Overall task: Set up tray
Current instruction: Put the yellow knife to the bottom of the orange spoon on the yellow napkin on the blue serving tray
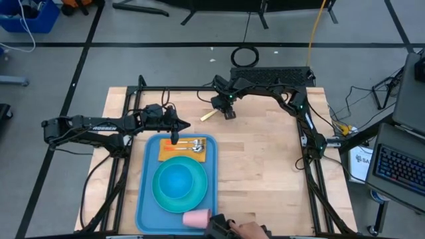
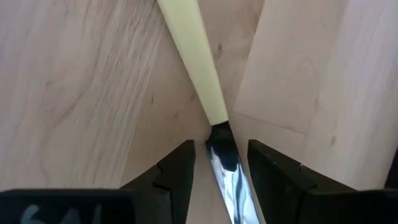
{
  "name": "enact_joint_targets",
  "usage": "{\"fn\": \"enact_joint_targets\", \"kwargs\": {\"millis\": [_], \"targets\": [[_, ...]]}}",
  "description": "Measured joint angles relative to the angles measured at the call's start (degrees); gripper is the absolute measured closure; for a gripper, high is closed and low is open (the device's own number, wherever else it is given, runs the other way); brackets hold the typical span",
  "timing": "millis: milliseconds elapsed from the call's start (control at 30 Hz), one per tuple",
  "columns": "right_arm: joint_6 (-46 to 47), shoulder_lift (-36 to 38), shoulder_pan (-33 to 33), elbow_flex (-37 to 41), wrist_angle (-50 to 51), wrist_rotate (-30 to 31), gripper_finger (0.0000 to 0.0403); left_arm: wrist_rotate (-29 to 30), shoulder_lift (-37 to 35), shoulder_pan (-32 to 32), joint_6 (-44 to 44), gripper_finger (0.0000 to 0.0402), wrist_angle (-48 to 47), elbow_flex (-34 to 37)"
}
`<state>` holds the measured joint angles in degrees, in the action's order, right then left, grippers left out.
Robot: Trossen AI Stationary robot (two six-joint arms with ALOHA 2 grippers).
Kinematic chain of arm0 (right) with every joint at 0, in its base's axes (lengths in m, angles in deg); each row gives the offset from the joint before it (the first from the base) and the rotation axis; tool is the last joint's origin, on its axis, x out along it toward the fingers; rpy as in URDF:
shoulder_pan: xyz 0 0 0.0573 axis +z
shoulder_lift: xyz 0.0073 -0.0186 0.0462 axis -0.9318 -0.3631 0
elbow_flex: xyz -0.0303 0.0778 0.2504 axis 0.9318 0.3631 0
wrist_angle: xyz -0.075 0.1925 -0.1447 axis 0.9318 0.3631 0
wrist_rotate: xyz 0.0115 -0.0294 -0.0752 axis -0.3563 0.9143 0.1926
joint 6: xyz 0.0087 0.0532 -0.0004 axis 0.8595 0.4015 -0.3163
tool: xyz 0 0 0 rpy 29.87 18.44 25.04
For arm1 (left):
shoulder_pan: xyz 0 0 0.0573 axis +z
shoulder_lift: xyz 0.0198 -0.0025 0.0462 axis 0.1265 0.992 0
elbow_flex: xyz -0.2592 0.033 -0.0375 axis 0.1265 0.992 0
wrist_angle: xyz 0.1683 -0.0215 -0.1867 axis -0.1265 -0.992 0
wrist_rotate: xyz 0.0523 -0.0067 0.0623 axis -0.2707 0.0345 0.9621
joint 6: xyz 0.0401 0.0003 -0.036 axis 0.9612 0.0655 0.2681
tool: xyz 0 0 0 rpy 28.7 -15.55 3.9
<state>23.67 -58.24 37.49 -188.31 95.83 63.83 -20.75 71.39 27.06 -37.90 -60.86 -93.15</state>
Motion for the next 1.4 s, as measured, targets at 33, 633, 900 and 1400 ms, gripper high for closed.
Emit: {"fn": "enact_joint_targets", "kwargs": {"millis": [33, 633, 900, 1400], "targets": [[0.03, 0.00, 0.00, 0.02, -0.04, -0.16, 0.0259, 0.00, 0.00, 0.00, -0.04, 0.0393, 0.00, 0.00], [6.90, 3.86, 0.71, 0.34, 0.40, -7.75, 0.0261, -0.17, 0.00, 0.00, -0.40, 0.0382, -1.60, 0.00], [5.74, 3.70, 3.53, 0.34, -3.59, -5.44, 0.0261, -0.15, 0.00, -0.02, -0.39, 0.0389, -1.66, 0.00], [12.55, 3.26, -0.41, 0.27, -2.72, -11.19, 0.0261, 0.06, 0.00, 0.00, -0.44, 0.0385, -1.66, 0.00]]}}
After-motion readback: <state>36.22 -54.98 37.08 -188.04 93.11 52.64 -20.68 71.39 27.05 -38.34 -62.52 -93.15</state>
